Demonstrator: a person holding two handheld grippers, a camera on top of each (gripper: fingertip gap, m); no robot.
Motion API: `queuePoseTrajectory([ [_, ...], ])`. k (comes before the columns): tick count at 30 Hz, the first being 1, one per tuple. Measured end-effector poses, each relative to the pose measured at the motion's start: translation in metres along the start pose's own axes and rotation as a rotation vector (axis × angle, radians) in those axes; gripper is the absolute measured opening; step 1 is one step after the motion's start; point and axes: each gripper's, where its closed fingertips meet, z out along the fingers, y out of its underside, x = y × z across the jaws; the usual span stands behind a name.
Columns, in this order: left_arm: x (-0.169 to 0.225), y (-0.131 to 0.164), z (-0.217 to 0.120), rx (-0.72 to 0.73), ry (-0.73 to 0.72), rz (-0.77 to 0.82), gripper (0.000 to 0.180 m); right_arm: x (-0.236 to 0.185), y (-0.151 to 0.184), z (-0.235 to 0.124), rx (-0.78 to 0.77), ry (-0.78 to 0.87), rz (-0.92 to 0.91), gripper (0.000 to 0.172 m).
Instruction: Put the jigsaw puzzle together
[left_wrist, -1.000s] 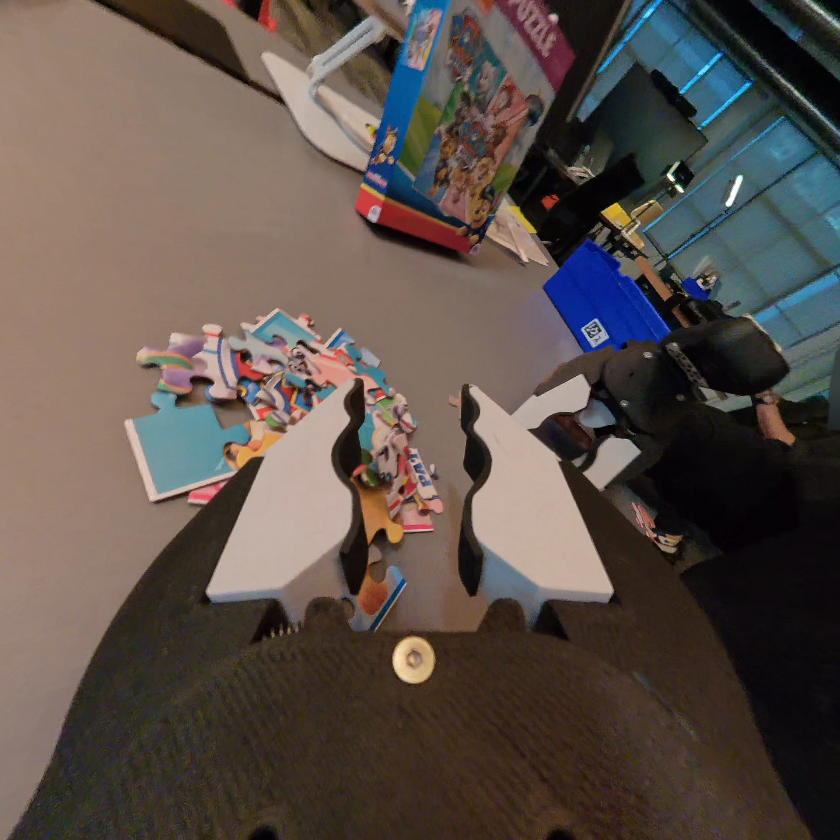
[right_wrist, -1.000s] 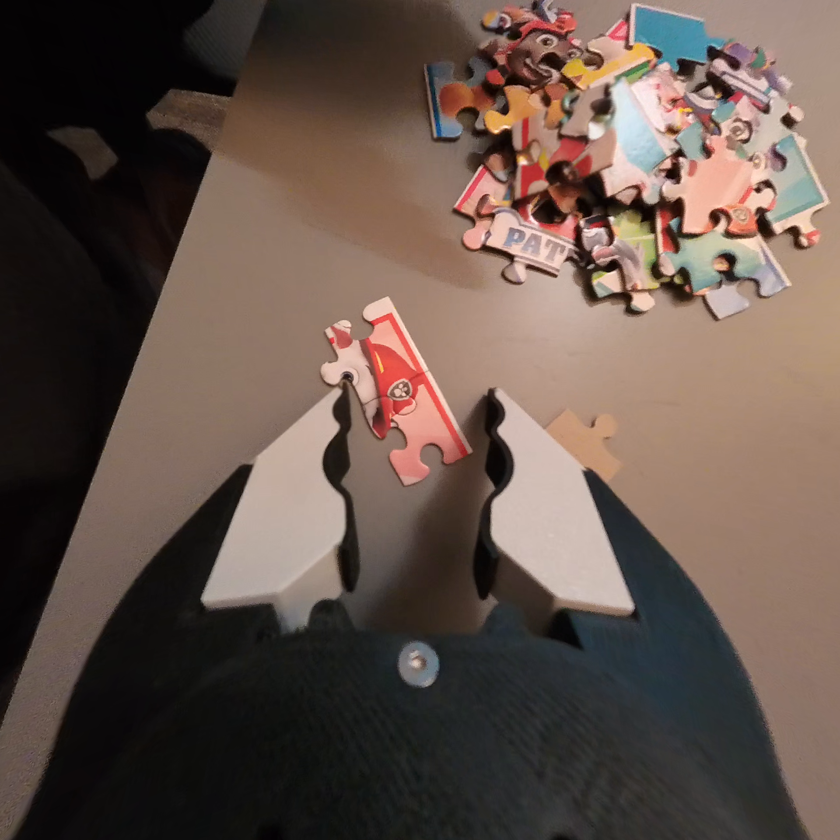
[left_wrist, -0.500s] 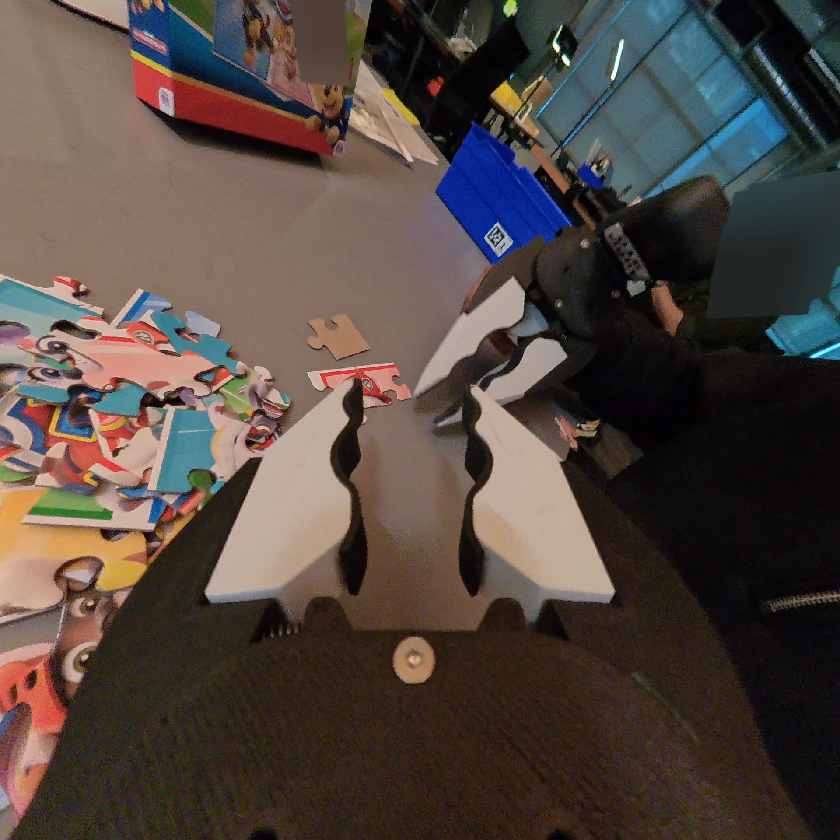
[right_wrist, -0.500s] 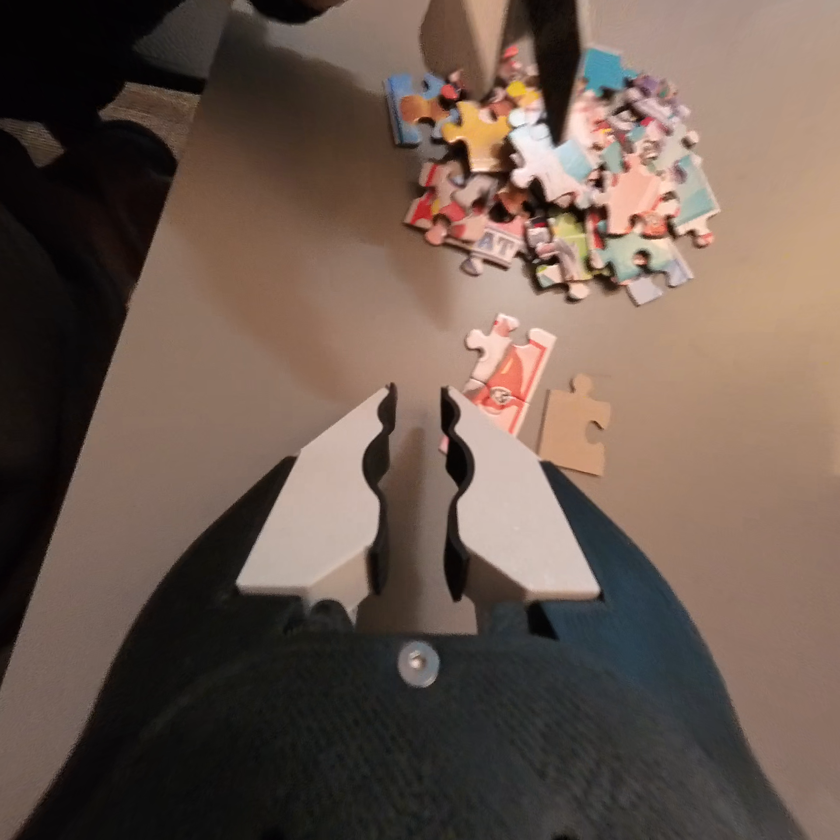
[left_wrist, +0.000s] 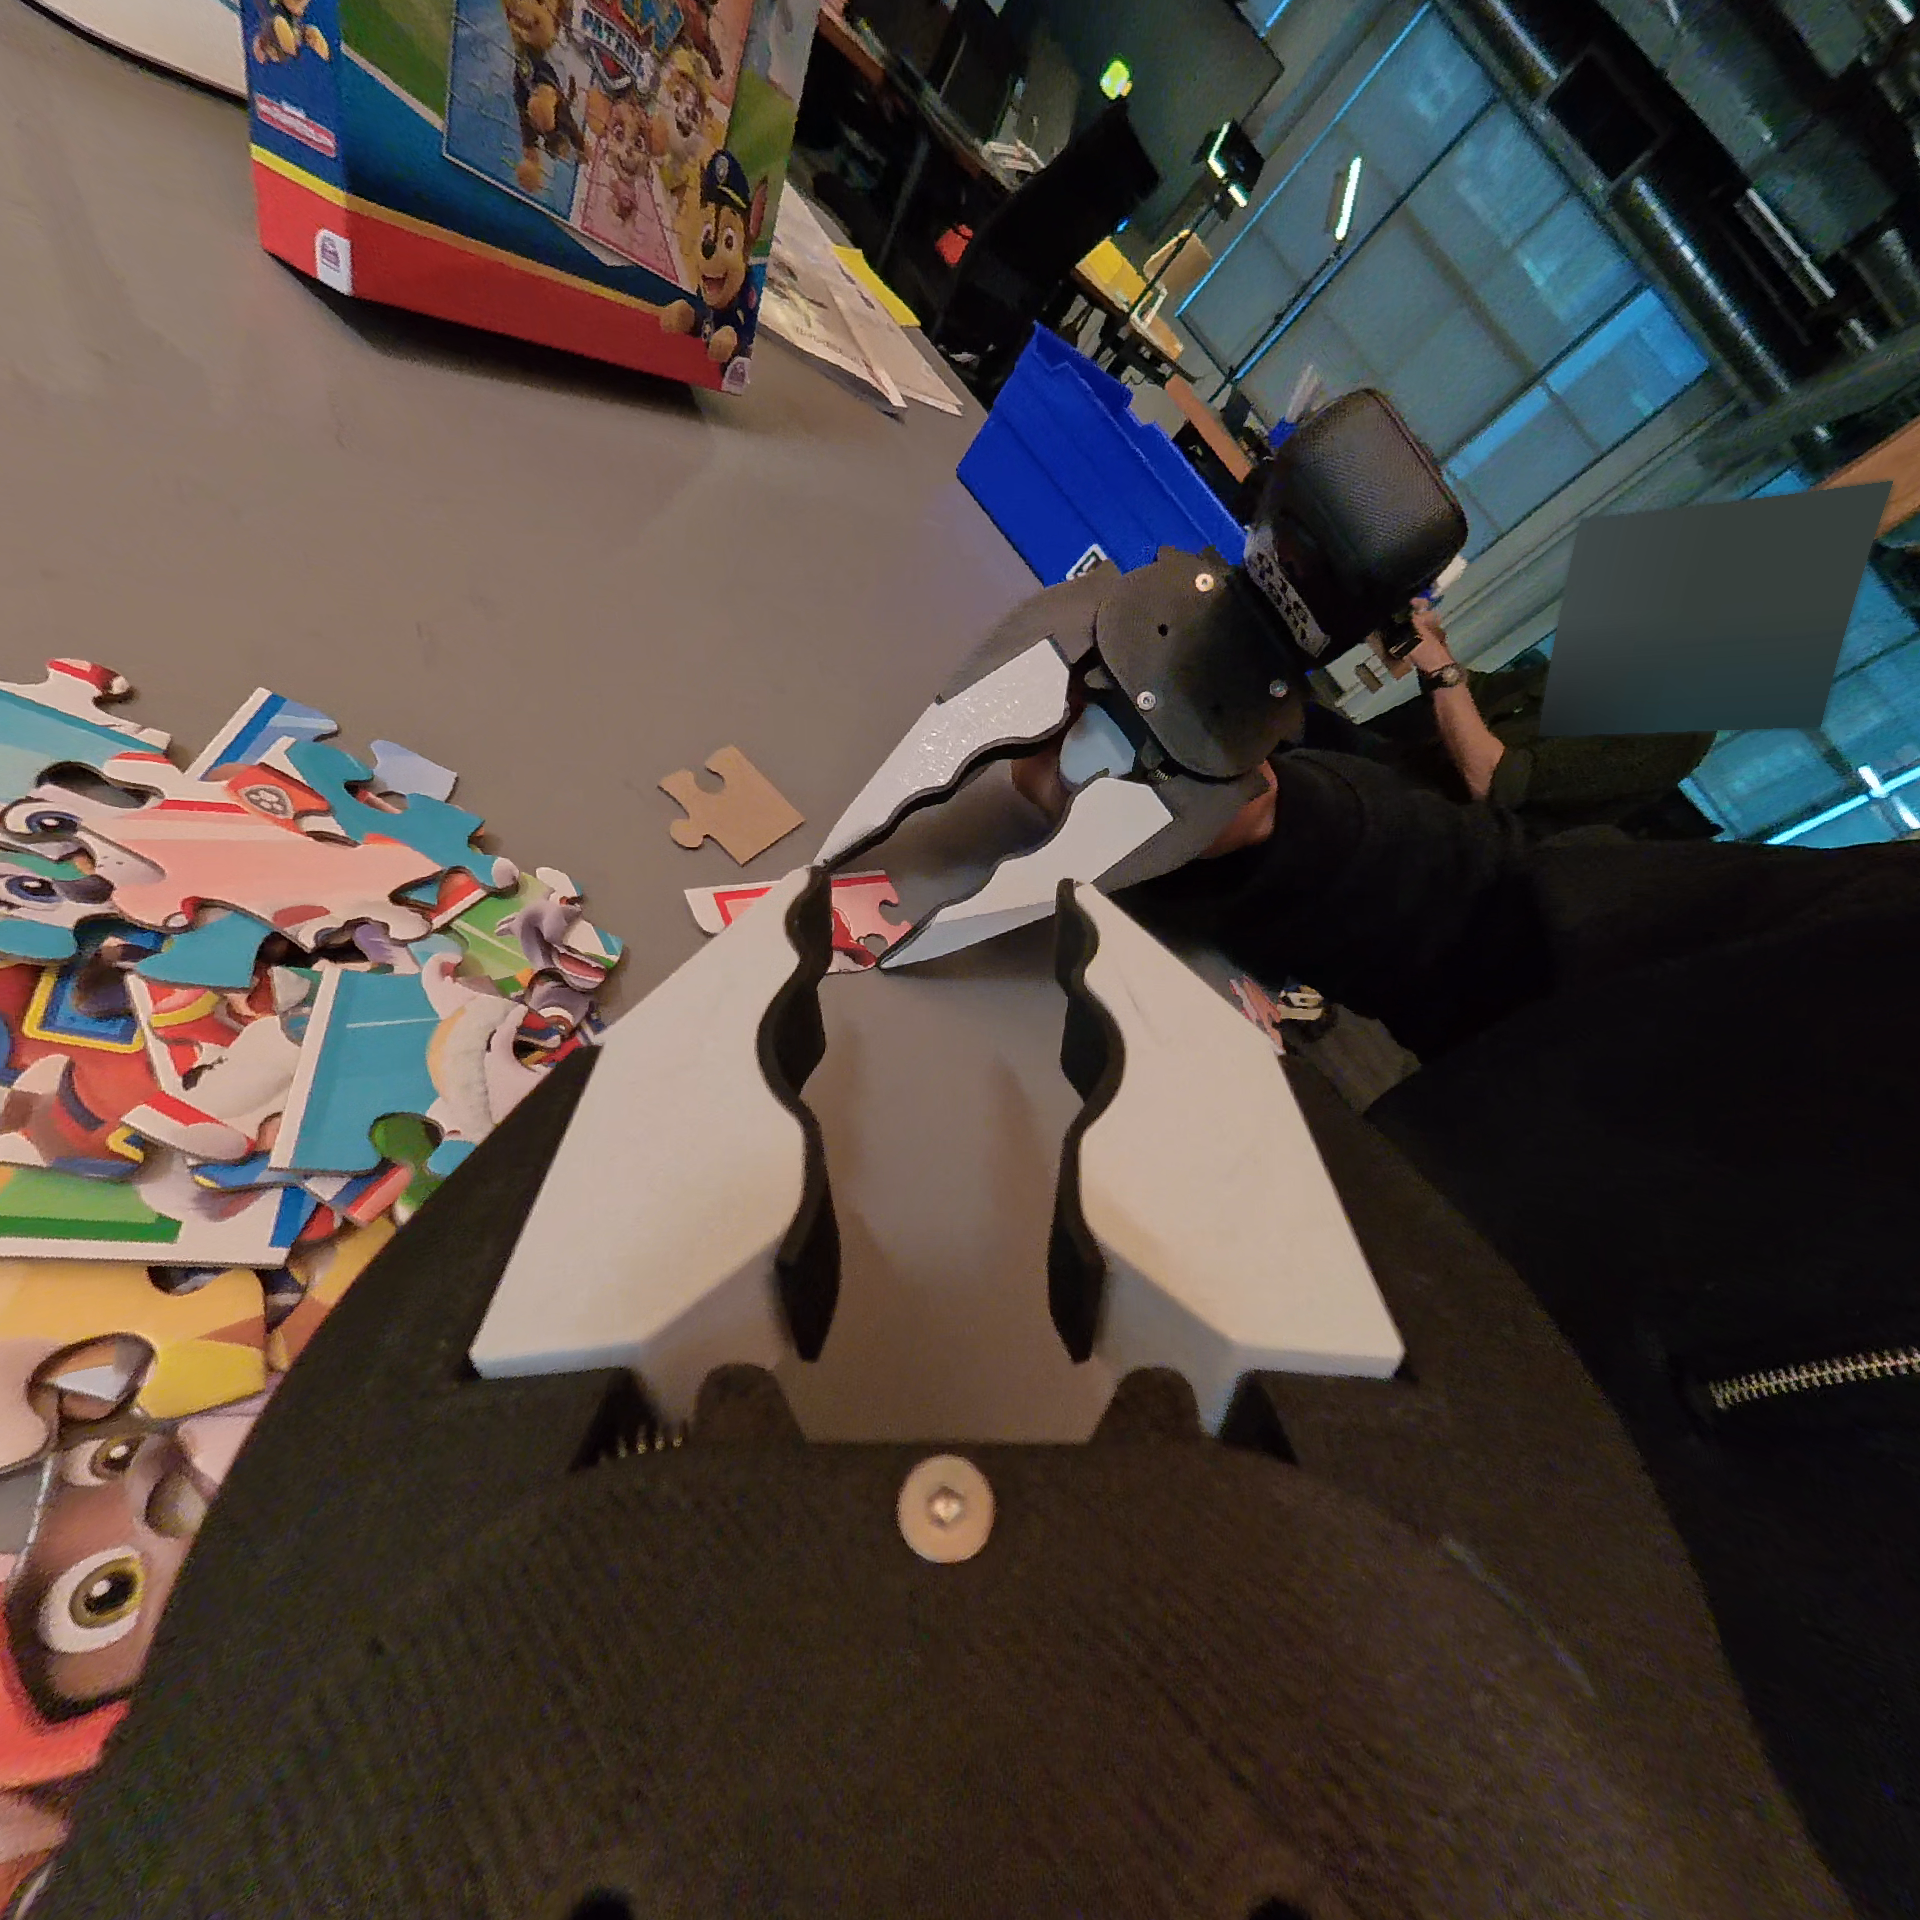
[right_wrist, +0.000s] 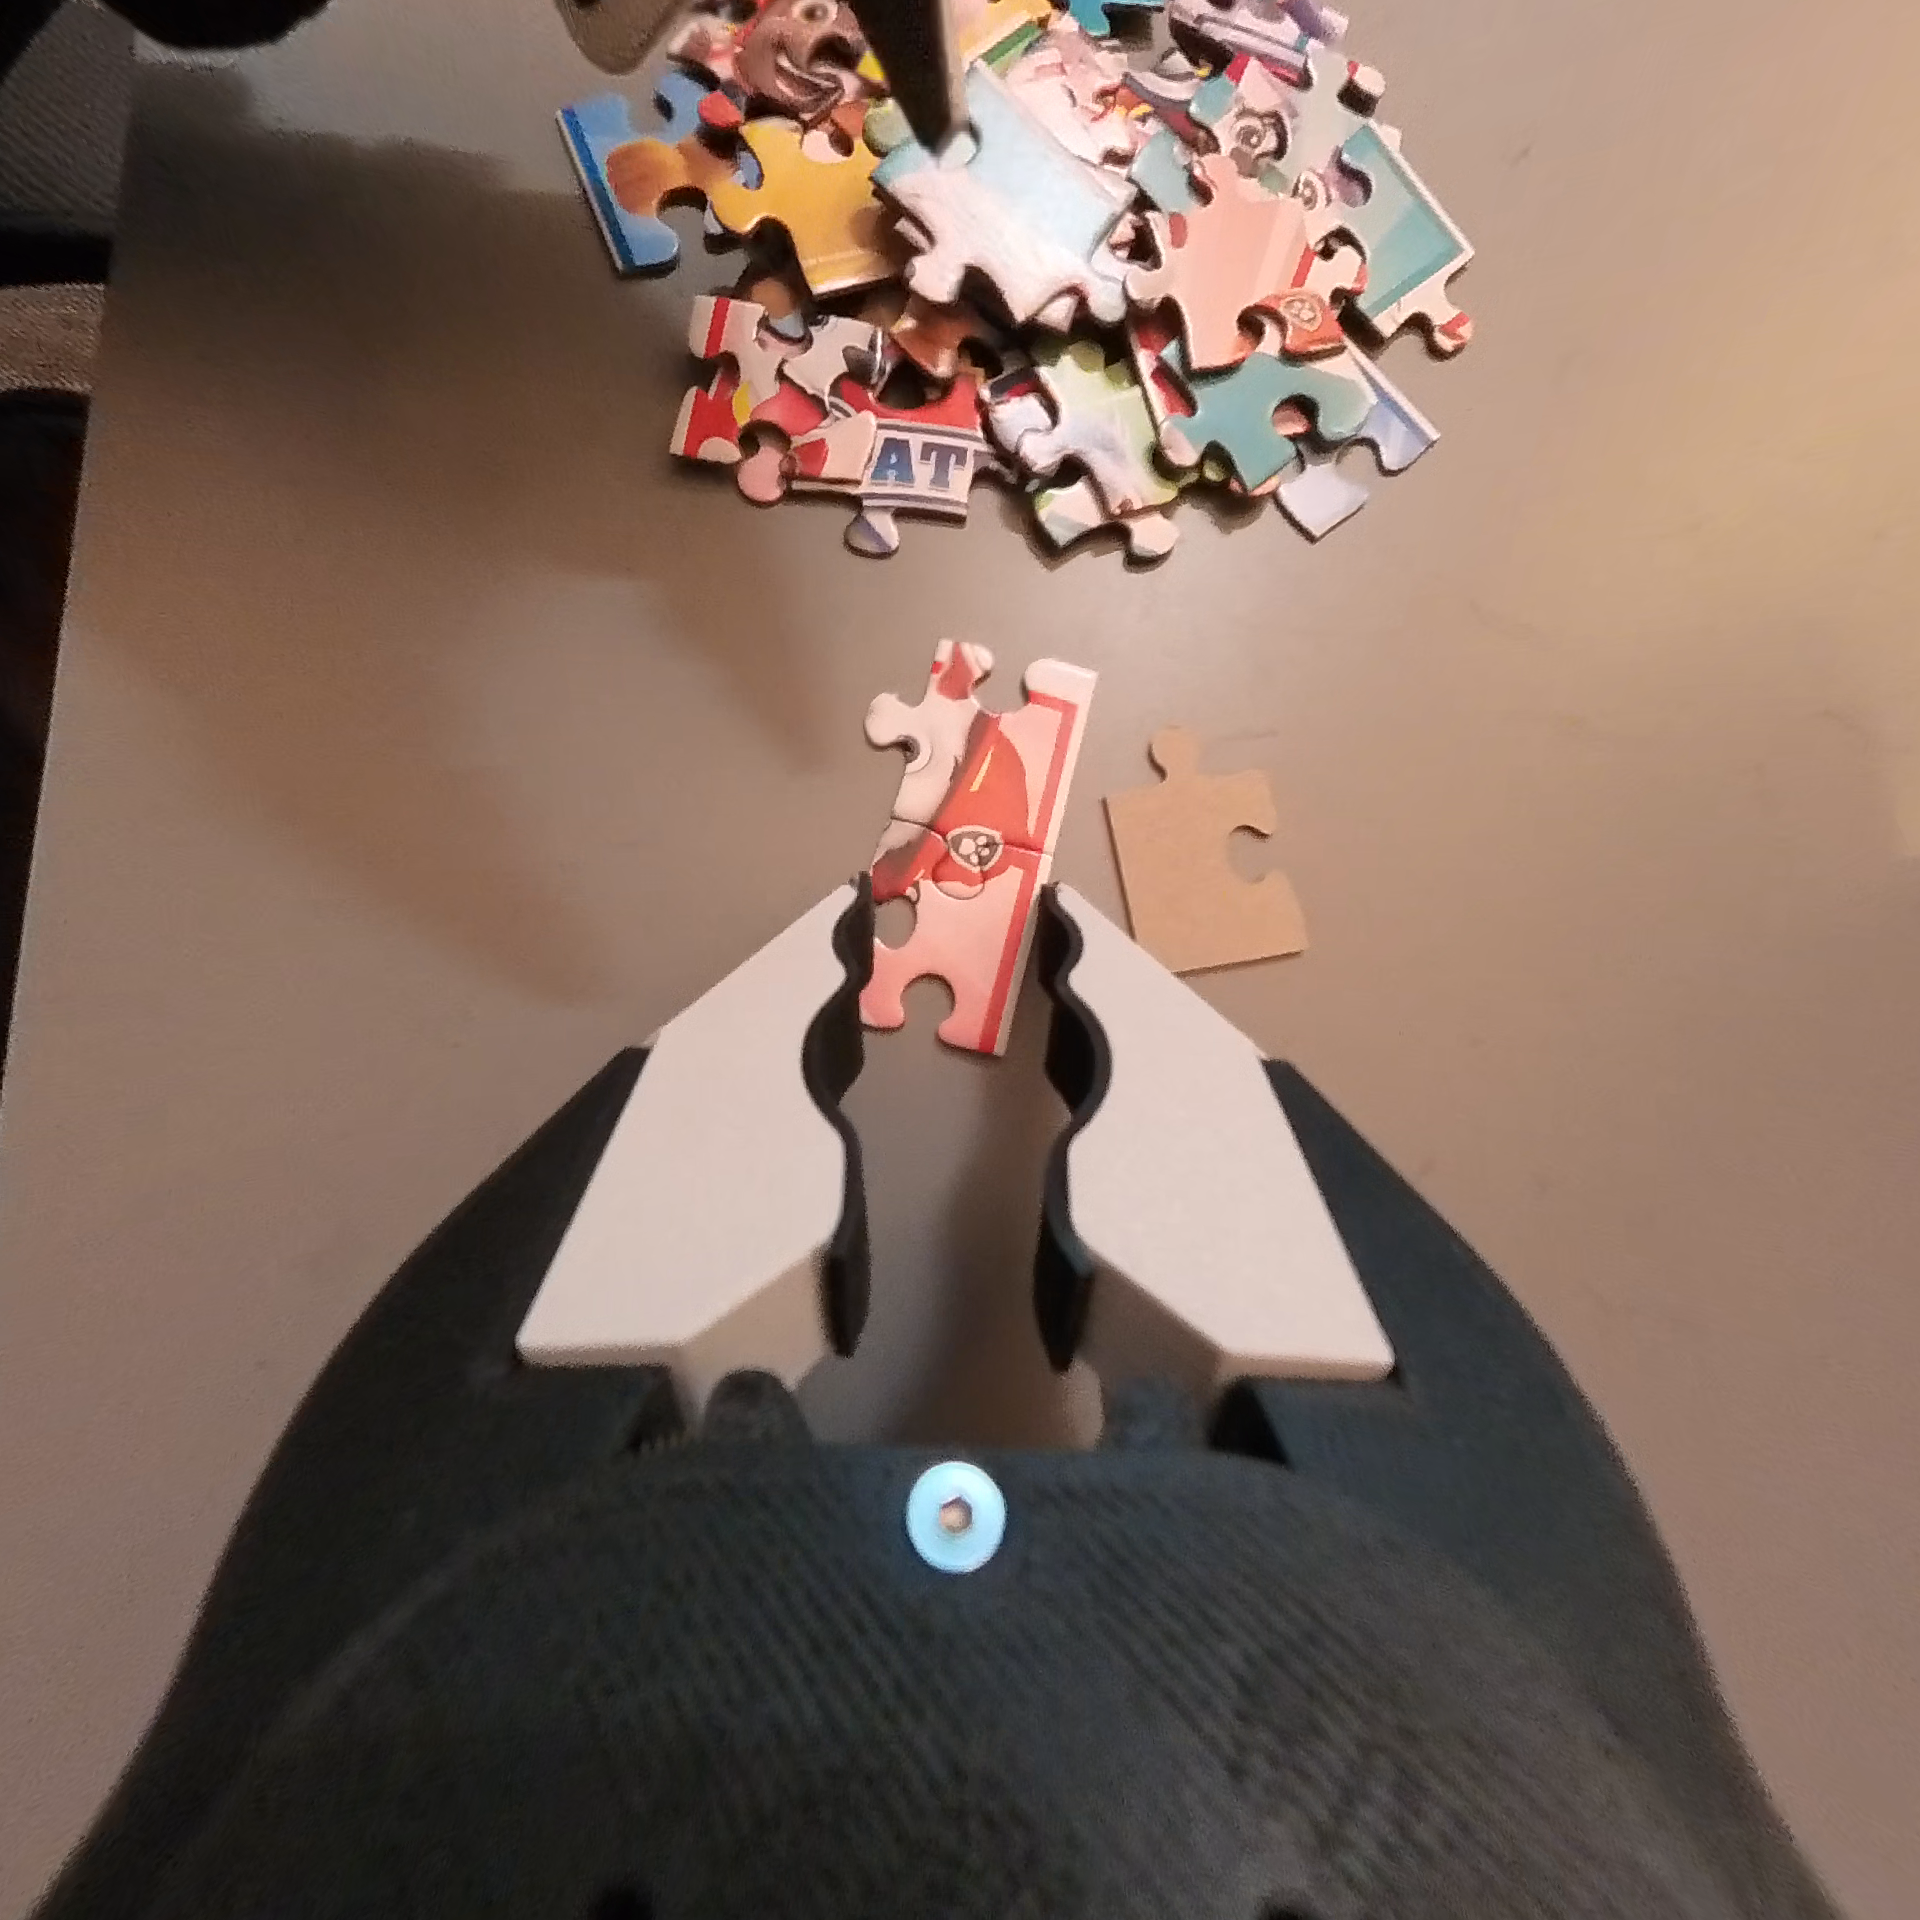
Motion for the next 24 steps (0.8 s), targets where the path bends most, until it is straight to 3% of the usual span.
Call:
queuePoseTrajectory([
  [3, -0.001, 0.004, 0.003, -0.018, 0.004, -0.014, 0.042, -0.006, -0.003, -0.004, 0.021, -0.022, 0.000, 0.030],
  [4, -0.002, 0.006, 0.004, -0.027, 0.002, -0.024, 0.044, -0.009, -0.006, -0.008, 0.044, -0.032, -0.002, 0.002],
  [6, -0.004, 0.011, 0.007, -0.048, 0.002, -0.064, 0.052, -0.011, -0.016, -0.018, 0.104, -0.031, -0.012, 0.001],
  [13, -0.004, 0.020, 0.017, -0.092, 0.007, -0.080, 0.055, -0.029, -0.027, -0.028, 0.129, -0.052, -0.046, 0.019],
  [18, -0.002, 0.018, 0.017, -0.082, 0.006, -0.066, 0.053, -0.058, -0.016, 0.005, 0.017, -0.121, -0.038, 0.053],
  [21, 0.004, 0.019, 0.015, -0.077, 0.014, -0.050, 0.052, -0.076, -0.021, 0.013, 0.030, -0.175, -0.009, 0.055],
  [24, 0.011, 0.026, 0.008, -0.086, 0.019, -0.006, 0.049, -0.094, -0.020, 0.011, 0.009, -0.174, -0.019, 0.048],
])
